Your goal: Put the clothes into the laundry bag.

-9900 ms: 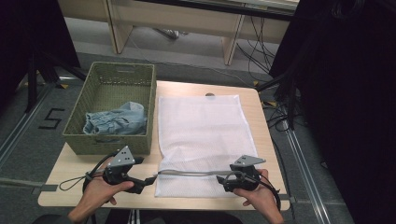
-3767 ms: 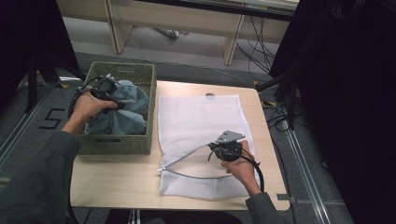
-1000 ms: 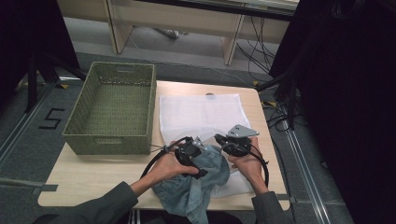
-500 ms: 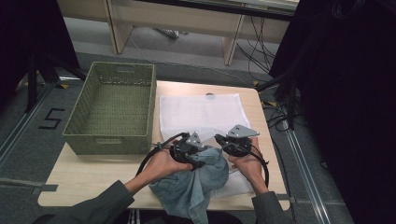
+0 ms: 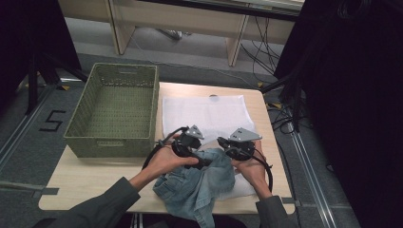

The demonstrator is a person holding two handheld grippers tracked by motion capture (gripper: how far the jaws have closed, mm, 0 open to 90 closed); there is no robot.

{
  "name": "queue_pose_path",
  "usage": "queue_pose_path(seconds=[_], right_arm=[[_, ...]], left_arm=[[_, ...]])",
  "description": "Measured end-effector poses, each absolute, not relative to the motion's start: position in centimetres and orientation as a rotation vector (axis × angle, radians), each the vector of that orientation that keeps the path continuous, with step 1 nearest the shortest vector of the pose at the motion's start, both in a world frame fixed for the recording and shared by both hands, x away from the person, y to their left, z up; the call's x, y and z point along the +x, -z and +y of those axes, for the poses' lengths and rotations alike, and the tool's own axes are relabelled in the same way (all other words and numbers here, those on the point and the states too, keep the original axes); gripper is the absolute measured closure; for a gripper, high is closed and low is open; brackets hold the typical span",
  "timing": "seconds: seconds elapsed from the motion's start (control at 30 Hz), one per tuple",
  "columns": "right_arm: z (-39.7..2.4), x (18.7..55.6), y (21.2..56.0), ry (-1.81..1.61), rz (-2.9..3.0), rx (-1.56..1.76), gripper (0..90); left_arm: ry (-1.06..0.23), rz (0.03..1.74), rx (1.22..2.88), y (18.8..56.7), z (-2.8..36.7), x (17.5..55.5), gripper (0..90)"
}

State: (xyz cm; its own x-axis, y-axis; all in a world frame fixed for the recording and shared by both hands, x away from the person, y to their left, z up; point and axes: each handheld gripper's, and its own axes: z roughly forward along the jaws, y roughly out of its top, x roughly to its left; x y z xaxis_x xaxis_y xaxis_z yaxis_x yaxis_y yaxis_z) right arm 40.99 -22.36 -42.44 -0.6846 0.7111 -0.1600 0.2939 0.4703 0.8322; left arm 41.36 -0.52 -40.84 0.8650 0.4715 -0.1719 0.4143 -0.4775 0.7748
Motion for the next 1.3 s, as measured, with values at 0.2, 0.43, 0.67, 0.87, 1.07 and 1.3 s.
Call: queue_pose_path(seconds=[0.2,0.43,0.67,0.87,1.07,1.3], right_arm=[[-22.1,40.8,42.1,-1.122,2.237,0.833,90.0],[-21.5,40.6,42.0,-1.118,2.228,0.822,90.0],[-21.1,40.5,42.0,-1.114,2.239,0.805,90.0],[-20.6,40.0,41.7,-1.172,2.317,0.787,75.2],[-18.6,37.2,40.4,-1.349,2.436,0.636,44.6],[-14.8,37.8,44.3,-1.134,2.625,0.594,33.4]], left_arm=[[-0.153,0.685,2.052,38.8,2.1,43.2,29.3],[-0.188,0.665,2.197,42.7,0.9,45.2,38.4],[-0.358,0.604,2.181,42.7,0.6,45.0,84.6],[-0.394,0.528,2.218,41.8,1.8,44.1,87.9],[-0.354,0.509,2.200,41.7,2.6,44.4,88.0],[-0.328,0.508,2.201,41.6,2.8,44.4,88.0]])
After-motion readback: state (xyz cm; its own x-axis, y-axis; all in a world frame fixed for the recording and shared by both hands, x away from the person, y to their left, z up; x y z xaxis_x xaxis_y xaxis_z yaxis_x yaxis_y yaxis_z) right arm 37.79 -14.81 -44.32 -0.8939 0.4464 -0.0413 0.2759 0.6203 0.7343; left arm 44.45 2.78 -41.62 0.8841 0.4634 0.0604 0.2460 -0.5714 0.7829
